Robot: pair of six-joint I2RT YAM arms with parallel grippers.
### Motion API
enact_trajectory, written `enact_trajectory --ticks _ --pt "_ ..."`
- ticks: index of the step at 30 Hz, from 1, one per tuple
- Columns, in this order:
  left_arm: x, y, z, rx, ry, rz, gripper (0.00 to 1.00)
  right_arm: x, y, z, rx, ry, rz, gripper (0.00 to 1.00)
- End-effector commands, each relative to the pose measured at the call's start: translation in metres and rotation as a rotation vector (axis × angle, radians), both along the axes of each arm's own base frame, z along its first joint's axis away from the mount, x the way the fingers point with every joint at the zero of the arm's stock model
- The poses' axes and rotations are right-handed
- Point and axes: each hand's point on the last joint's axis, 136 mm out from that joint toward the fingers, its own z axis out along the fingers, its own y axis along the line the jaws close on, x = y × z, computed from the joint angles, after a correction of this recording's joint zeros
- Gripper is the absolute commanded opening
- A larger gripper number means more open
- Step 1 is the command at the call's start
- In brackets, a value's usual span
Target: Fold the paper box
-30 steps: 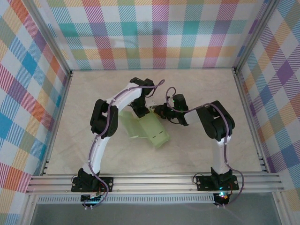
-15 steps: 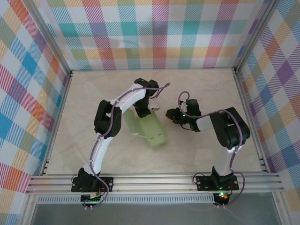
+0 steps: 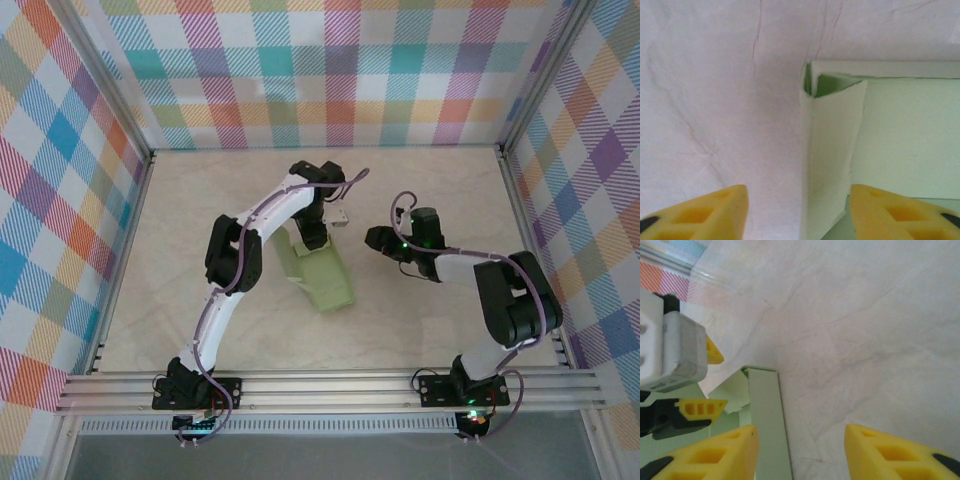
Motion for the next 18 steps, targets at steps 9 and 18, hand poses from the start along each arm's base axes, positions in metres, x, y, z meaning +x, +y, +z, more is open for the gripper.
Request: enact_trajectory --ticks 9,18 --pt "0.017 -0.035 0.113 -0.441 -0.257 0.154 0.83 0.011 0.015 0.061 -0.280 -0.455 0.497 0.69" --pt "0.000 0.038 0.168 -0.715 -0.411 0.529 0.99 0.008 0.064 0.063 -0.351 -0.692 0.990 0.68"
